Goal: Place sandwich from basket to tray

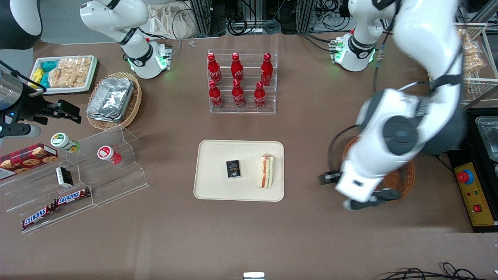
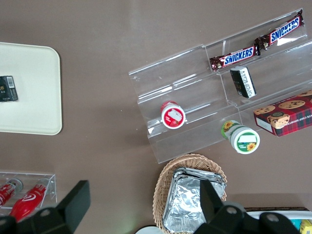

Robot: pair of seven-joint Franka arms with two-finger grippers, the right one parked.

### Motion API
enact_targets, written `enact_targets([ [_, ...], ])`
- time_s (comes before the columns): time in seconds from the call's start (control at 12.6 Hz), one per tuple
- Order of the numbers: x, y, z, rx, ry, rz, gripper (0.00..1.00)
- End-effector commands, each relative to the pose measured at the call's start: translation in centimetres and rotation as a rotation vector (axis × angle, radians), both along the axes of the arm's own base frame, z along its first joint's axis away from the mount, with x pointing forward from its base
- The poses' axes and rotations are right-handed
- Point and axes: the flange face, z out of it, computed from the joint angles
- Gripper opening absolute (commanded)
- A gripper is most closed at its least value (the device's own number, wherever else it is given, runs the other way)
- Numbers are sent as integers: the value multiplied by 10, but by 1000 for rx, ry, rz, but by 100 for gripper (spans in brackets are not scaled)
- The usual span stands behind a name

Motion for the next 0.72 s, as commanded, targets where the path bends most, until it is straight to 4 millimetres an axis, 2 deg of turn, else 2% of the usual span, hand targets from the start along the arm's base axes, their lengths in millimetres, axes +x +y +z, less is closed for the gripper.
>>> enact_targets([
  [0.0, -38, 78, 12, 25, 13, -120, 100],
  [0.16, -55, 129, 12, 28, 3, -205, 100],
  [0.32, -65, 160, 17, 46, 17, -343, 100],
  [0.4, -64, 165, 22, 46, 37, -369, 100],
  [0.64, -61, 162, 27, 55, 41, -377, 100],
])
